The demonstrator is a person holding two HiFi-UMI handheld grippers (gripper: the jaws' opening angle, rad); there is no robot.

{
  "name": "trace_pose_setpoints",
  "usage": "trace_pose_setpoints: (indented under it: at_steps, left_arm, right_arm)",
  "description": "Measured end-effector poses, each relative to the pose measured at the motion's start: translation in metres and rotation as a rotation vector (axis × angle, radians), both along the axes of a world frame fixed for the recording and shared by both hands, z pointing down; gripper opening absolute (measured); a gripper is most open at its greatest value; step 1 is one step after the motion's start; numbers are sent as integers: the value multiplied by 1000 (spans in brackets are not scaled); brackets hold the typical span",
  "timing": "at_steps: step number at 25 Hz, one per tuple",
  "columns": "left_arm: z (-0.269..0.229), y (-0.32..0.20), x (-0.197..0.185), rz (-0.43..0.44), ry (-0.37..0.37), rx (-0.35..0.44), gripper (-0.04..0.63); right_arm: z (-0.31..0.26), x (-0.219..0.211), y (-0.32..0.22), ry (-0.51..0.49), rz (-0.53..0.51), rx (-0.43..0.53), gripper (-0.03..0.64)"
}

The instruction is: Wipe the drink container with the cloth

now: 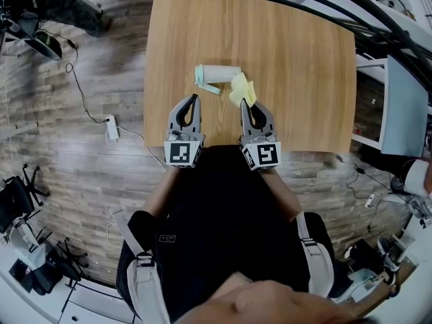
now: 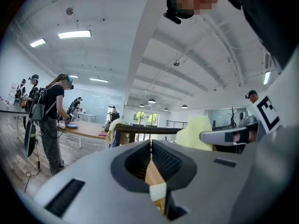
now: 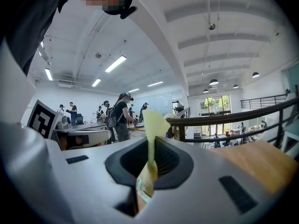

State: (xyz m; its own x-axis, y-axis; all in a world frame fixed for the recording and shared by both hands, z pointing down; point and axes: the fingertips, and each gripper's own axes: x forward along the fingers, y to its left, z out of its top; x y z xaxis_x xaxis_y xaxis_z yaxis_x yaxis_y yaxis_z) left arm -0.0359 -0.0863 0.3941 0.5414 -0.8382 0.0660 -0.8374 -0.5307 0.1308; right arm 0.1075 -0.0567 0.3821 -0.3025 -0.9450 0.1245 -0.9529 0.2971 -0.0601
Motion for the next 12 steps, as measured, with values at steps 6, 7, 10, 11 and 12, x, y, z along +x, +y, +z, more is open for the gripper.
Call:
trace_pose_setpoints:
  at_steps: [6, 7, 10, 11, 12]
  left_arm:
    - [2, 3, 1, -1, 2, -12, 25]
    - [3, 3, 2, 0, -3, -19, 25]
    - [4, 2, 5, 0, 3, -25, 26]
    - [6, 2, 5, 0, 4, -23, 26]
    - [7, 2, 6, 1, 4, -20, 25]
  right_arm:
    - [2, 6, 1, 2, 11, -4, 41]
    - [2, 7, 1, 3, 10, -6, 41]
    - [5, 8, 0, 1, 9, -12, 41]
    - [5, 8, 0, -3, 7, -14, 41]
    - [5, 8, 0, -9, 5, -16, 41]
